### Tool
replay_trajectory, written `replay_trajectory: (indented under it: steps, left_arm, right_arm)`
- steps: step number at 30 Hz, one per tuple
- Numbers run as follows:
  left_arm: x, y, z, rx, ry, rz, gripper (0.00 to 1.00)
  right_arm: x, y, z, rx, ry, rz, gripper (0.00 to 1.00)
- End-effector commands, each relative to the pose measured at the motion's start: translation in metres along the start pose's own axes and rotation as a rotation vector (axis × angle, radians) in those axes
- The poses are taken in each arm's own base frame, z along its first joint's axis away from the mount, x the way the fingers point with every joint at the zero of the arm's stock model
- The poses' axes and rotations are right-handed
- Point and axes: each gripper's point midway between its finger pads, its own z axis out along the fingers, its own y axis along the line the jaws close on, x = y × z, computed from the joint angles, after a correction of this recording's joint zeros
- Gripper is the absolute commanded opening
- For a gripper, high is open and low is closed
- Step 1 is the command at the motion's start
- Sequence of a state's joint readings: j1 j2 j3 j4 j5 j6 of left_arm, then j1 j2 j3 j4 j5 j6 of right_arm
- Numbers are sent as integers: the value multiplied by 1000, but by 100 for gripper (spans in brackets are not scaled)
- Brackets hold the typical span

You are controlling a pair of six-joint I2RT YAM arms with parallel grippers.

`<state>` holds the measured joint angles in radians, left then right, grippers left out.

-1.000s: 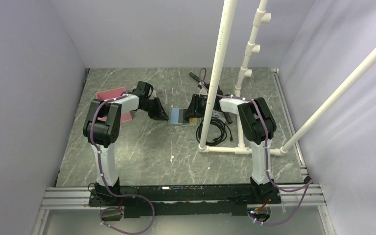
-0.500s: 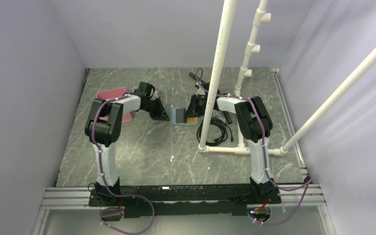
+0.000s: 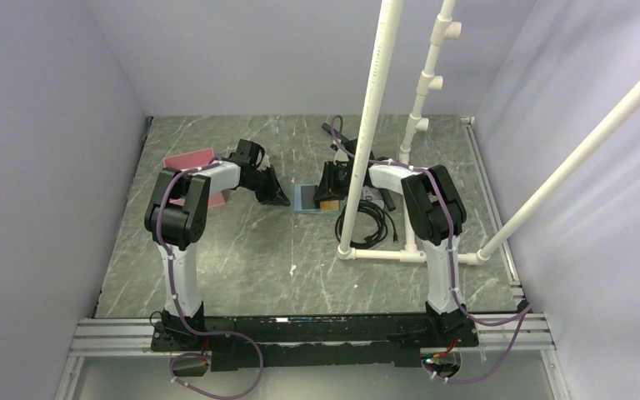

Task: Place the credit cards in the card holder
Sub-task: Insert the credit card into the card holder.

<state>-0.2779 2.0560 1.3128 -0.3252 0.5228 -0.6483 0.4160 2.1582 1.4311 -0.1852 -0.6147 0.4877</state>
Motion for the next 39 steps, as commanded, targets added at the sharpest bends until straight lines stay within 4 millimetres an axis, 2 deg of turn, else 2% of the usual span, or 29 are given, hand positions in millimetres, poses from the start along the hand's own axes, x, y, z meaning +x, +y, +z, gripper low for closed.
replay_trajectory:
  steps: [1,4,6,10,15,18,22,24,27,33,39]
  left_arm:
    - [5,1,4,-8,11,8,2]
    - [7,-3,4,20,16,-5,2]
    - [8,-4,4,24,16,-9,2]
    - [8,-7,-1,30,6,-7,2]
    - [10,-7,-4,26,9,-3,2]
    - [10,-4,-6,11,4,7,2]
    - [8,-5,-13,6,-7,20,3]
    - [7,-7,-17,3,-12,30,5]
    - [5,-10,-23,4,-19,34,8]
    - [-1,-24,-36,52,-38,47,18]
    - [-4,-45,-45,133,-35,57,21]
  right_arm:
    - [-2,6,-3,13,-20,-22,27]
    - [-2,33,6,-124,-13,10,21]
    - [-1,39,6,-167,-12,44,21]
    - [0,32,-2,-168,-26,83,24]
    - [5,8,-18,9,-35,5,38]
    - [6,8,-24,31,-38,-30,39]
    - [6,14,-27,6,-38,-41,32]
    - [5,14,-25,-2,-35,-41,20]
    - [4,14,-21,-12,-34,-40,11]
    - [2,12,-15,-20,-27,-35,9]
    - [3,8,-8,-22,-18,-23,4]
